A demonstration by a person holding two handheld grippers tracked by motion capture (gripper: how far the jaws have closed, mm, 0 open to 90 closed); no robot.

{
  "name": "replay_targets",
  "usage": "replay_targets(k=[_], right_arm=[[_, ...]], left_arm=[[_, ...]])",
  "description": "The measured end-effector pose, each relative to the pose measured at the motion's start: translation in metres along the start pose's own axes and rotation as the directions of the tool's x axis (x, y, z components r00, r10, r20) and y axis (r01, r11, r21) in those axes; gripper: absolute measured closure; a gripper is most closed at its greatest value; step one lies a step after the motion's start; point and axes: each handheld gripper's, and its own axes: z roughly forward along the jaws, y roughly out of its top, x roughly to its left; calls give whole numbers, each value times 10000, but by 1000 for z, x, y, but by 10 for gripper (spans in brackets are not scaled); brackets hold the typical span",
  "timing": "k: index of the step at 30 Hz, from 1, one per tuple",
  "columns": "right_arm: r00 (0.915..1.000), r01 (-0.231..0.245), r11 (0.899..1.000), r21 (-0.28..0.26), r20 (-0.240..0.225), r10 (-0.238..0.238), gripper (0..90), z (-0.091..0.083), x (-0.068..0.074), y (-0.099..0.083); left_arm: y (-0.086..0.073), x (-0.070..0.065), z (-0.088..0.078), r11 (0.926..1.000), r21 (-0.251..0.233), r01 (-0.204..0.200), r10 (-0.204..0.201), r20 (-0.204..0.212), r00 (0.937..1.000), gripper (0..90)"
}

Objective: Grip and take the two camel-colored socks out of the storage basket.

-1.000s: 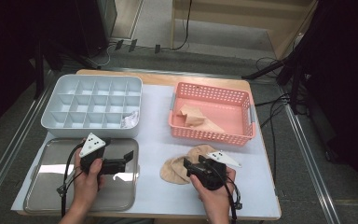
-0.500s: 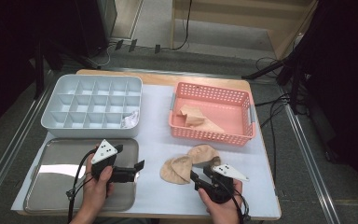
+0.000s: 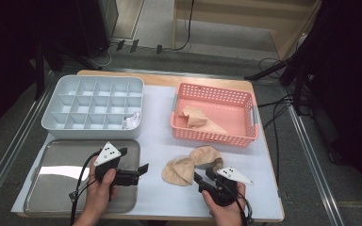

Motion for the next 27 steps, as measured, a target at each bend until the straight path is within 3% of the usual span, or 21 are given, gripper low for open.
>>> replay_targets(k=[8, 13, 17, 21, 24, 27], right_arm=[[9991, -54, 10000, 66, -430, 57, 521, 1, 2, 3], [9978, 46, 9999, 126, -669, -38, 550, 1, 4, 4], [9979, -6, 9999, 117, -651, 13, 618, -2, 3, 5], [9973, -141, 9997, 198, -719, 155, 667, -4, -1, 7], [9962, -17, 9998, 192, -872, 34, 647, -1, 1, 7], [9942, 199, 9995, 230, -1057, -173, 628, 6, 11, 7]], left_arm=[[1, -4, 3, 9999, 105, -56, 55, 124, 9999, 8], [4, -7, 6, 9996, 236, 142, -151, 365, 9992, 8], [4, -13, 8, 9995, 316, 14, -33, 616, 9981, 8], [3, -20, 15, 9974, 701, -174, 139, 506, 9986, 17], [1, -26, 18, 9965, 756, -365, 340, 334, 9989, 163], [1, -26, 19, 9969, 747, -247, 215, 436, 9988, 246]])
